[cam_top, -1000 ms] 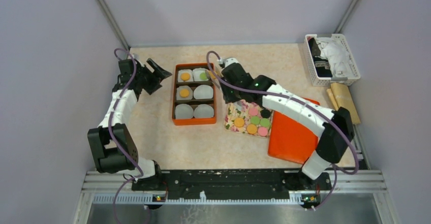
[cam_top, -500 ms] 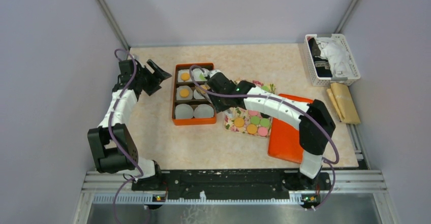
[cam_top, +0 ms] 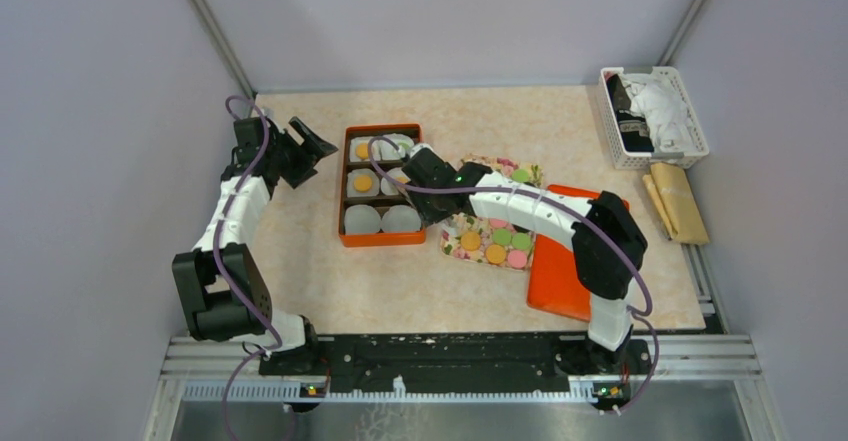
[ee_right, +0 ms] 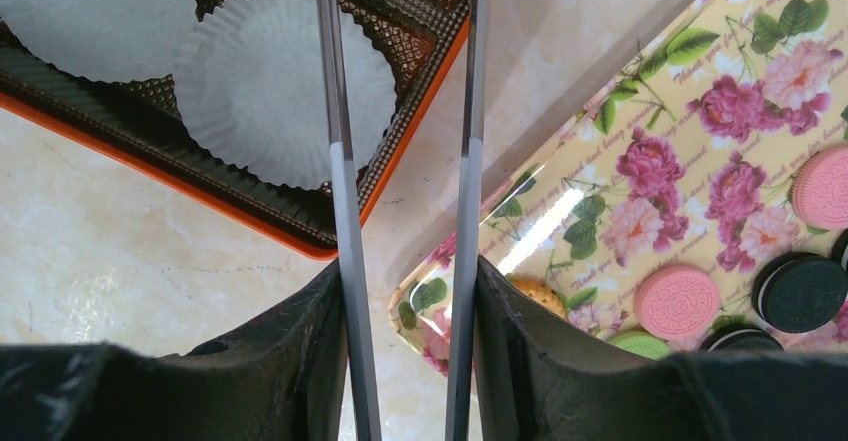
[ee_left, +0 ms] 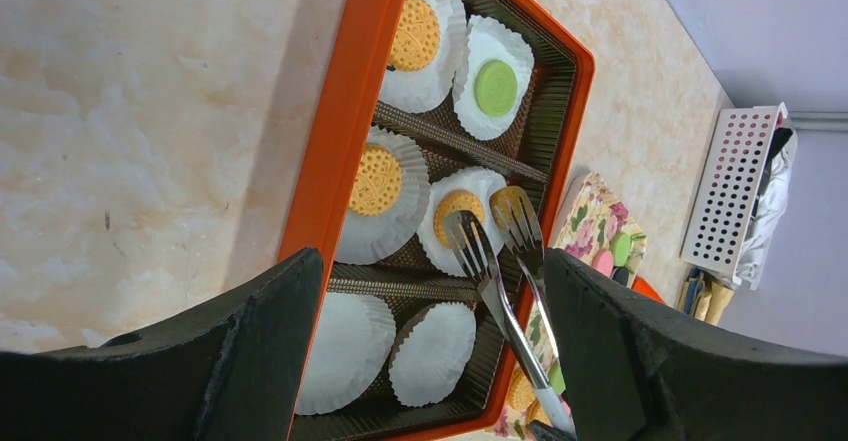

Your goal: Pack the cookies

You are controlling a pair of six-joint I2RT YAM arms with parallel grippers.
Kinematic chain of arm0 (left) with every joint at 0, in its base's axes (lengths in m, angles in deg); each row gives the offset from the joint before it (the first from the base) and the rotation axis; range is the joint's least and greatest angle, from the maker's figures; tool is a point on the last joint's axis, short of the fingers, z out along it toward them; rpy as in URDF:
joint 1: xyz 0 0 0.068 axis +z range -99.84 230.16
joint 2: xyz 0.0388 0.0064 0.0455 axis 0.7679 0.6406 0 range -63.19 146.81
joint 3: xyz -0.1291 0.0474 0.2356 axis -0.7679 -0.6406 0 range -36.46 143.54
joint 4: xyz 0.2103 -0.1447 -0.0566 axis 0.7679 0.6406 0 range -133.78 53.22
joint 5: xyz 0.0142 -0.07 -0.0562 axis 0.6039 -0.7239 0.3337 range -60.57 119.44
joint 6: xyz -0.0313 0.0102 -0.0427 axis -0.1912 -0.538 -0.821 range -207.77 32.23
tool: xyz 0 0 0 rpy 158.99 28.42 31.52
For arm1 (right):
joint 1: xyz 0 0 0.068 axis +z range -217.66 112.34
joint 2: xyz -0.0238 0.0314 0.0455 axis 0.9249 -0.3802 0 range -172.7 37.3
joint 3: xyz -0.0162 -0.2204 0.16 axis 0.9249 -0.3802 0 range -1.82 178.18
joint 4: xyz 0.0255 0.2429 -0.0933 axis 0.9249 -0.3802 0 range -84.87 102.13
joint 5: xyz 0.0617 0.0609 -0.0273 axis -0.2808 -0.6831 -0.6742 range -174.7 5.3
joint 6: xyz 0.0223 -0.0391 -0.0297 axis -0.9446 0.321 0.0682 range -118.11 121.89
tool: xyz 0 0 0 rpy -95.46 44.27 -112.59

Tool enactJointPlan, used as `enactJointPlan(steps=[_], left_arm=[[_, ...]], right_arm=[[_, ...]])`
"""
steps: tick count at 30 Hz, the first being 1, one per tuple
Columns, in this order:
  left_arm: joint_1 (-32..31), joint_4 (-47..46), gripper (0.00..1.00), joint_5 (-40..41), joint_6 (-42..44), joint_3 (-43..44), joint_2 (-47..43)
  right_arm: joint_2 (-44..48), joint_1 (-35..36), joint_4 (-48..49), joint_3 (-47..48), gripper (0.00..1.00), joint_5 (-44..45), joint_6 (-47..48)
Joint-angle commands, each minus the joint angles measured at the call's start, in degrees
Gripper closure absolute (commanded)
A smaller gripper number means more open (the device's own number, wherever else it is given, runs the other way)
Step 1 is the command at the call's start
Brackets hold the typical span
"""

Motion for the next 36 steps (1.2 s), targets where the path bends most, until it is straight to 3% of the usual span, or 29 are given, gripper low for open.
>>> enactJointPlan(steps=[1, 13, 18, 26, 36], left_arm=[[-0.07, -1.56, 0.13, 0.28, 0.65, 1.47, -1.70], [-0.03, -1.70, 0.13, 0.27, 0.60, 1.57, -1.64], [-0.07, -1.84, 0.13, -0.24, 0.13, 1.52, -1.63], [-0.07, -1.96, 0.13, -1.06, -0.35, 1.59, -1.81], [-0.51, -2.09, 0.13, -1.90, -0.81, 1.44, -1.94]], right_arm=[[1.05, 0.59, 1.58, 3.51, 0.57, 1.57, 0.45], [7.84, 0.84, 0.50, 5.19, 0.58, 3.26, 0.21], [13.59, 0.90, -2.45, 3.70, 0.58, 8.61, -0.15], [23.75, 0.47, -8.55, -7.97, 0.58, 17.74, -4.79], [35.29, -3.02, -12.57, -22.63, 0.58, 16.59, -14.22]])
